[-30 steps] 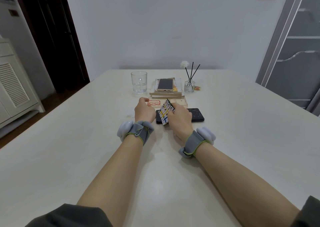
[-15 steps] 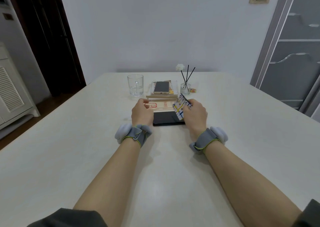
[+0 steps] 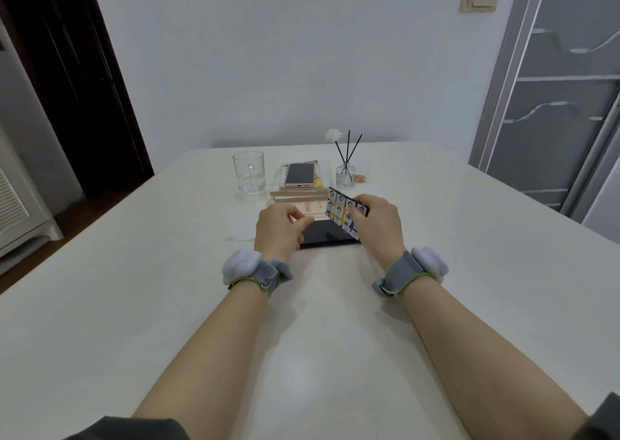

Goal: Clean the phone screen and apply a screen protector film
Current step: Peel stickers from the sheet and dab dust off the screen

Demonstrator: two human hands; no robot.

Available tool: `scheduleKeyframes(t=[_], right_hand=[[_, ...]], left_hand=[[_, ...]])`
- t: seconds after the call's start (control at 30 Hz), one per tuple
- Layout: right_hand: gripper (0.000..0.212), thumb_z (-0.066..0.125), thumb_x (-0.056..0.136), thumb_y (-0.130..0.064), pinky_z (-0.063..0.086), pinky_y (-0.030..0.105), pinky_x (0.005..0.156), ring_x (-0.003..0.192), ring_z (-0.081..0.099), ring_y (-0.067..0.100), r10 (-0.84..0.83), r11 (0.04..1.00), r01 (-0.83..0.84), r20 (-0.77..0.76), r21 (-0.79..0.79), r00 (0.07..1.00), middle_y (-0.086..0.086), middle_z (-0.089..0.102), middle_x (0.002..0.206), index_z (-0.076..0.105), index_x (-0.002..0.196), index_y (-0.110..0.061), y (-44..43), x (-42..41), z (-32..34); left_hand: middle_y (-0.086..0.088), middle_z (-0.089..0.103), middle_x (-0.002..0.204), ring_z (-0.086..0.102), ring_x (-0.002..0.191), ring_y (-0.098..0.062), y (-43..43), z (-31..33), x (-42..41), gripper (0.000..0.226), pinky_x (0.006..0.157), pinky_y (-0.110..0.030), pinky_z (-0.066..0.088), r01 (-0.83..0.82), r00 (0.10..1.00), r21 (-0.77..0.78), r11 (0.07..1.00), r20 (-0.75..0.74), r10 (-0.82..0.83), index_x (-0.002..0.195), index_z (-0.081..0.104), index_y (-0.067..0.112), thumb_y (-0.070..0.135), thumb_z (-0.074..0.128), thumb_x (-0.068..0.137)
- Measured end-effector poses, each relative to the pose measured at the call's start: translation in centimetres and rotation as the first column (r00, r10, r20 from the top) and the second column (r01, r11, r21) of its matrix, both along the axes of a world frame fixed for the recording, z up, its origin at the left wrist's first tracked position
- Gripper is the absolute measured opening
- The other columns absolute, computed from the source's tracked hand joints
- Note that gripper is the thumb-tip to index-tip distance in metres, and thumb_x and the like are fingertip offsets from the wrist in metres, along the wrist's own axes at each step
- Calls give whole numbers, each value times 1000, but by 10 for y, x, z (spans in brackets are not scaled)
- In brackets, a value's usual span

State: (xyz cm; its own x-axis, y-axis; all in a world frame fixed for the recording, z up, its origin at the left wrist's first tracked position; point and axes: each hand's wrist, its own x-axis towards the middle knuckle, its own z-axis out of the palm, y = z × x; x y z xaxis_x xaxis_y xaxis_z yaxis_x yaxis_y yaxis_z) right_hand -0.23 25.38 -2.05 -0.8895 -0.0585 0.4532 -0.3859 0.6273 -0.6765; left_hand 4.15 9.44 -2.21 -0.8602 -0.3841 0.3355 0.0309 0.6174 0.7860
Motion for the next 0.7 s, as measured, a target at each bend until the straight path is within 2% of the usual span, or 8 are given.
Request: scheduleKeyframes(t=[0.03, 0.1, 0.2, 0.3, 0.37, 0.43, 0.6, 0.7], right_hand=[[22, 51, 90, -15, 36, 28, 65, 86, 58, 26, 10, 999, -10, -17, 30, 1000, 11, 66, 96, 71, 98, -10, 1, 2, 0], [22, 53, 89, -14, 33, 28, 63, 81, 55, 26, 54, 993, -48, -49, 105, 997, 12, 59, 87, 74, 96, -9, 0, 6, -1], [22, 55, 88, -15, 39, 33, 64, 81, 55, 29, 144, 965, -125, -69, 230, 987, 13, 56, 85, 75, 95, -8, -2, 10, 1], [20, 59, 86, -16, 45, 34, 70, 82, 57, 27, 226, 924, -197, -52, 328, 973, 7, 56, 82, 76, 96, -14, -2, 12, 3], [19, 59, 83, -15, 44, 32, 68, 81, 57, 27, 247, 910, -215, -46, 356, 968, 2, 53, 78, 77, 92, -14, 0, 13, 5], [19, 59, 81, -13, 41, 29, 66, 80, 57, 27, 242, 911, -205, -62, 358, 968, 4, 56, 77, 76, 89, -12, 2, 13, 8], [22, 58, 77, -7, 35, 23, 66, 74, 52, 19, 302, 887, -279, -7, 369, 953, -1, 58, 74, 76, 87, -14, 6, 17, 8], [22, 57, 77, -8, 36, 26, 67, 84, 57, 26, 193, 919, -156, -67, 362, 979, 6, 67, 88, 74, 90, -13, 13, 14, 7]], left_hand=[[-3, 61, 53, 51, 37, -9, 1, 0, 0, 22, 57, -24, 47, 14, 1000, -61, 998, 14, -13, 62, 63, 19, 28, 71, 81], [-3, 62, 67, 57, 58, -16, 4, -2, 1, 19, 65, -26, 46, 56, 997, -213, 975, 55, -45, 72, 72, 20, 35, 68, 82], [0, 68, 89, 59, 83, -20, 9, -4, 5, 18, 67, -24, 40, 82, 994, -364, 928, 91, -53, 88, 76, 25, 37, 63, 84], [2, 70, 94, 62, 89, -22, 13, -5, 8, 18, 68, -26, 42, 100, 993, -438, 893, 98, -64, 93, 75, 29, 33, 59, 84], [3, 70, 101, 62, 95, -23, 14, -5, 8, 22, 74, -29, 47, 117, 990, -477, 871, 120, -67, 99, 73, 34, 32, 56, 84], [5, 69, 108, 61, 100, -22, 12, -6, 6, 25, 77, -28, 46, 121, 988, -502, 856, 143, -56, 103, 71, 38, 32, 55, 84], [7, 68, 98, 62, 93, -18, 12, -13, 4, 25, 69, -25, 43, 101, 991, -544, 833, 127, -36, 100, 70, 44, 51, 58, 79], [4, 62, 100, 55, 101, -20, 8, -16, -2, 36, 74, -28, 39, 61, 996, -567, 822, 82, -17, 105, 67, 37, 55, 65, 73]])
